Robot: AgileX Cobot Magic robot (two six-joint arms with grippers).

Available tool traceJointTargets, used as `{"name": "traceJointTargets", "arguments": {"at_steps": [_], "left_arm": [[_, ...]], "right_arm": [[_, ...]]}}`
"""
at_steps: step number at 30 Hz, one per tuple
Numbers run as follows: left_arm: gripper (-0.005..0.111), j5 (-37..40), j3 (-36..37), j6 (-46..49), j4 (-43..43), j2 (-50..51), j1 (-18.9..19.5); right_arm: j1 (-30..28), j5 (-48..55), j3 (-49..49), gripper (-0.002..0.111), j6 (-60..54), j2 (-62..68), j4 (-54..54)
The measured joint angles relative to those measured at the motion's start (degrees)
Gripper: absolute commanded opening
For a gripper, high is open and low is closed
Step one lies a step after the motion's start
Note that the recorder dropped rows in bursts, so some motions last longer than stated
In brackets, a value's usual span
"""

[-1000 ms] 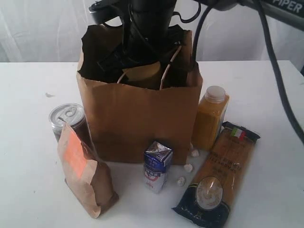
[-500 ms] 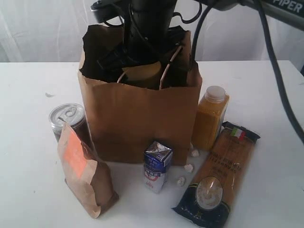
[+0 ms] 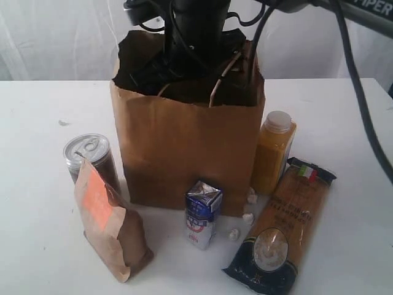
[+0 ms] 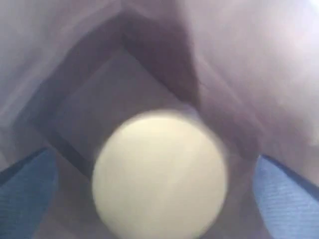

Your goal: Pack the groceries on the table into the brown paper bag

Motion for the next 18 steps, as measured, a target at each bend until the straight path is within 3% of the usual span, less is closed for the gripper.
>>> {"name": "traceJointTargets", "arguments": {"at_steps": [18], "left_arm": [[0.0, 0.0, 0.0, 0.0, 0.0, 0.0, 0.0]], "right_arm": [[0.0, -0.04, 0.0, 0.093, 1.35, -11.69, -1.68]]}}
